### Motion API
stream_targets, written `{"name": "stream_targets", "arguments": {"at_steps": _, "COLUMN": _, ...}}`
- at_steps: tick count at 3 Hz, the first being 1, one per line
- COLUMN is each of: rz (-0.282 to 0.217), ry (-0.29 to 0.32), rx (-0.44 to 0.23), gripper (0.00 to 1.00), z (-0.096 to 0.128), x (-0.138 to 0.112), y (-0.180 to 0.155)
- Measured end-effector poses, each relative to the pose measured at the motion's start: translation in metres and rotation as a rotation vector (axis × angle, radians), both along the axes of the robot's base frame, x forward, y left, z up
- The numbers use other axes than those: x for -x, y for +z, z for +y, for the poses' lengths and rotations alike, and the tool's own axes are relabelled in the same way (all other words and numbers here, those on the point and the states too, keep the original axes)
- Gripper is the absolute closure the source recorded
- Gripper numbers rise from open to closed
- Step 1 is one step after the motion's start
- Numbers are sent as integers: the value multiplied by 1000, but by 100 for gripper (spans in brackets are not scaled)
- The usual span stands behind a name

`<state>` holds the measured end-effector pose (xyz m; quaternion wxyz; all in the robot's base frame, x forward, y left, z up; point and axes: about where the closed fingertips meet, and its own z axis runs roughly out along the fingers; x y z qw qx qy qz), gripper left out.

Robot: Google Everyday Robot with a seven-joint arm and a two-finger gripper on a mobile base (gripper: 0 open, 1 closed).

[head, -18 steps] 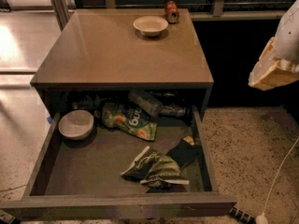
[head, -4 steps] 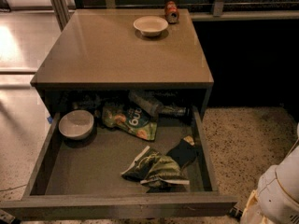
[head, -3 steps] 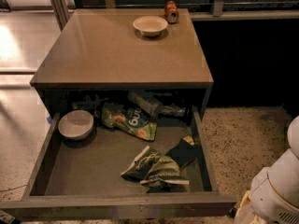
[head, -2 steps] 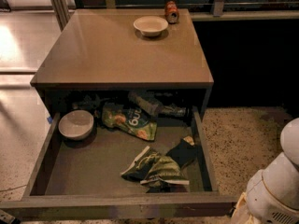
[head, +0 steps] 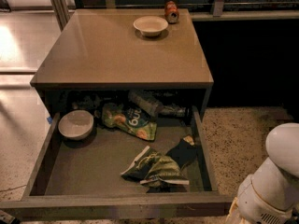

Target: Close top drawer

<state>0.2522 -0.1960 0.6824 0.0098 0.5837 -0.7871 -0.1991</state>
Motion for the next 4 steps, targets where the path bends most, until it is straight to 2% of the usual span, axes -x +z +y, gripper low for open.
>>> {"name": "stream_targets", "arguments": {"at_steps": 1, "rz": 50, "ry": 64, "rx": 7, "gripper": 100, "z": 16, "x": 9, "y": -16}}
{"name": "stream_targets", "arguments": {"at_steps": 2, "rz": 48, "ry": 61, "rx": 5, "gripper": 100, "z": 17, "x": 8, "y": -16}}
{"name": "stream_targets", "arguments": {"at_steps": 3, "rz": 11, "ry": 25, "rx": -59, "gripper": 100, "z": 31, "x": -12, "y": -18}}
{"name": "stream_targets", "arguments": {"at_steps": 4, "rz": -56, "ry": -18, "rx": -117, "gripper": 100, "z": 46, "x": -45, "y": -10}}
